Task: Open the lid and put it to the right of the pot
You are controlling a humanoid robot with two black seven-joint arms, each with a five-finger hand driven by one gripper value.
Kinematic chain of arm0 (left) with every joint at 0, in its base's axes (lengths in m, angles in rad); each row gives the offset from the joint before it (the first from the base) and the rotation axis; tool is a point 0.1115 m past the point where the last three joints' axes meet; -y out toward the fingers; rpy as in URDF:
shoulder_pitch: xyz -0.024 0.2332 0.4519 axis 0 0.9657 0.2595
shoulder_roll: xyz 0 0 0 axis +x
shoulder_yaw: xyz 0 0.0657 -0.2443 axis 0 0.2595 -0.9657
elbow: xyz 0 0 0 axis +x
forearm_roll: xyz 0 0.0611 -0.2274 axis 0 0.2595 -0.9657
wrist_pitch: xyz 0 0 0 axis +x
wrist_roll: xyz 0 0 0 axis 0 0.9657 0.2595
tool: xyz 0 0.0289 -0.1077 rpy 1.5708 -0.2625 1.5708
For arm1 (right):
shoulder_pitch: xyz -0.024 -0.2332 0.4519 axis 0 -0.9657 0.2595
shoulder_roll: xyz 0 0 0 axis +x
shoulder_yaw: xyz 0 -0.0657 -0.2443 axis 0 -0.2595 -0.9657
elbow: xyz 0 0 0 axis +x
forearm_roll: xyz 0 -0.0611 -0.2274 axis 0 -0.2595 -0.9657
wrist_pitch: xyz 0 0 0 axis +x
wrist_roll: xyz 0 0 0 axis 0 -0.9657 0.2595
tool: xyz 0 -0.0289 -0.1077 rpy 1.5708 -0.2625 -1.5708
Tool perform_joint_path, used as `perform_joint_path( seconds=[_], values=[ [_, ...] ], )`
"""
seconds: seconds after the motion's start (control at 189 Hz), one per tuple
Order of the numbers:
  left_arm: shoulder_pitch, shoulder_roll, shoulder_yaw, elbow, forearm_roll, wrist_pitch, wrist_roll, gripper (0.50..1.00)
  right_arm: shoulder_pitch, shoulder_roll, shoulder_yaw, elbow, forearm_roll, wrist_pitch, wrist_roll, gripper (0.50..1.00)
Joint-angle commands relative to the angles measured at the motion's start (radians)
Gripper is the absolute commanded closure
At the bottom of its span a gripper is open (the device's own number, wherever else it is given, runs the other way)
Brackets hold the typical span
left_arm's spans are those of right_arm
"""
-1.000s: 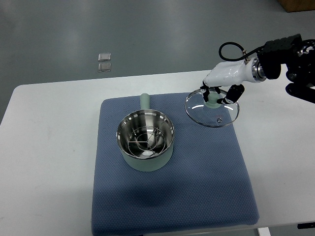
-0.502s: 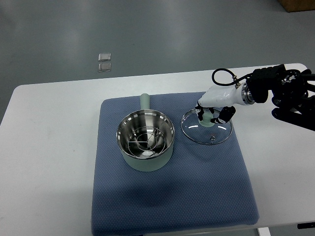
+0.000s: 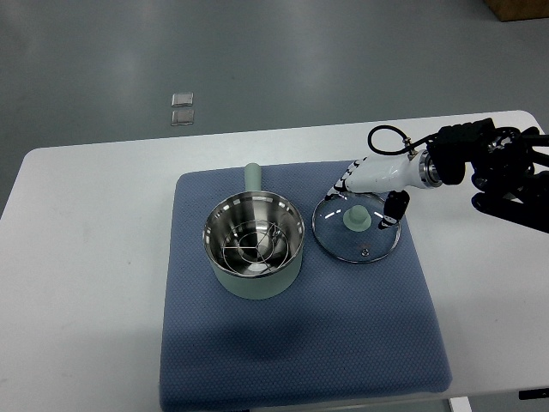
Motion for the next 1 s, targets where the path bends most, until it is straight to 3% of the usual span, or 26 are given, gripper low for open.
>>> perform_joint_path(
  seconds=[0.0,0.338,0.428,0.476,0.481,0.539,0.587,0.592,0.645,0.698,0.703,0.735,0.846,0.994],
  values=[
    [0.000,0.000,0.000,0.000,0.000,0.000,0.000,0.500,0.005,-0.007,0.005,0.002,0.004,0.001,0.001,0.597],
    [0.000,0.000,0.000,0.000,0.000,0.000,0.000,0.500,0.051,-0.050,0.144,-0.016,0.202,-0.001,-0.007,0.597],
    [0.000,0.000,0.000,0.000,0.001,0.000,0.000,0.500,-0.038,-0.038,0.295,-0.038,0.429,-0.050,-0.025,0.597],
    [0.000,0.000,0.000,0.000,0.001,0.000,0.000,0.500,-0.038,-0.038,0.295,-0.038,0.429,-0.050,-0.025,0.597],
    [0.000,0.000,0.000,0.000,0.000,0.000,0.000,0.500,-0.075,-0.023,0.356,-0.053,0.519,-0.100,-0.037,0.599],
    [0.000,0.000,0.000,0.000,0.000,0.000,0.000,0.500,-0.110,0.008,0.410,-0.075,0.621,-0.163,-0.048,0.599],
    [0.000,0.000,0.000,0.000,0.000,0.000,0.000,0.500,-0.110,0.008,0.410,-0.075,0.621,-0.163,-0.048,0.599],
    [0.000,0.000,0.000,0.000,0.000,0.000,0.000,0.500,-0.142,0.035,0.451,-0.091,0.712,-0.224,-0.050,0.599],
    [0.000,0.000,0.000,0.000,0.000,0.000,0.000,0.500,-0.170,0.063,0.495,-0.101,0.808,-0.294,-0.050,0.599],
    [0.000,0.000,0.000,0.000,0.000,0.000,0.000,0.500,-0.170,0.063,0.495,-0.101,0.808,-0.294,-0.050,0.599],
    [0.000,0.000,0.000,0.000,0.001,0.000,0.000,0.500,-0.205,0.094,0.542,-0.107,0.908,-0.358,-0.050,0.597],
    [0.000,0.000,0.000,0.000,0.000,0.000,0.000,0.500,-0.225,0.112,0.571,-0.109,0.972,-0.386,-0.051,0.597],
    [0.000,0.000,0.000,0.000,0.000,0.000,0.000,0.500,-0.289,0.155,0.654,-0.118,1.146,-0.430,-0.050,0.595],
    [0.000,0.000,0.000,0.000,0.000,0.000,0.000,0.500,-0.382,0.177,0.729,-0.122,1.268,-0.420,-0.050,0.572]
  ],
)
